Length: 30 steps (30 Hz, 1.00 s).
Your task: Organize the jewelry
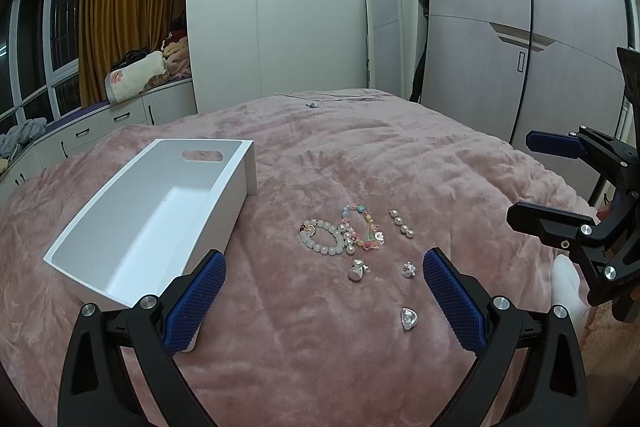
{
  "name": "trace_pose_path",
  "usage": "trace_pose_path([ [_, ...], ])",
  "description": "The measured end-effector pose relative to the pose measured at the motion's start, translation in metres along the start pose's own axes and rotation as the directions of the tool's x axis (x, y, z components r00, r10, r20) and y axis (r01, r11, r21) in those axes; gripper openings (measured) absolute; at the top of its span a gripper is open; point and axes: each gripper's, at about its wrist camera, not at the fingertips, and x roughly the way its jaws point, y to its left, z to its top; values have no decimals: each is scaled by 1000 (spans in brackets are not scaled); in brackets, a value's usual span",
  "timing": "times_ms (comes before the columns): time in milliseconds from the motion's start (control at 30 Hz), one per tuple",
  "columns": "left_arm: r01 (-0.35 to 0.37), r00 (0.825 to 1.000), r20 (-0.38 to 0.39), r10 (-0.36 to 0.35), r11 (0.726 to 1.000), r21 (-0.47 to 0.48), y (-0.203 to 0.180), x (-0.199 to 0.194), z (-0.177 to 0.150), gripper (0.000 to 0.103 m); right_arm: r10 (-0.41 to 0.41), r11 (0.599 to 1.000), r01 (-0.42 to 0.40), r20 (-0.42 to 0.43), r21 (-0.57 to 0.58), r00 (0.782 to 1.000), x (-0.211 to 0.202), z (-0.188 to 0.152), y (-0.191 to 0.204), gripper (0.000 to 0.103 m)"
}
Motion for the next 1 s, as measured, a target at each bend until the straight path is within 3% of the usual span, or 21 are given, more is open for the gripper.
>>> trace_pose_path([
  [1000, 0, 1000, -7, 0, 1000, 1, -1, 3, -4, 100, -1, 1000, 1, -3, 1, 1000, 1, -1, 0, 98],
])
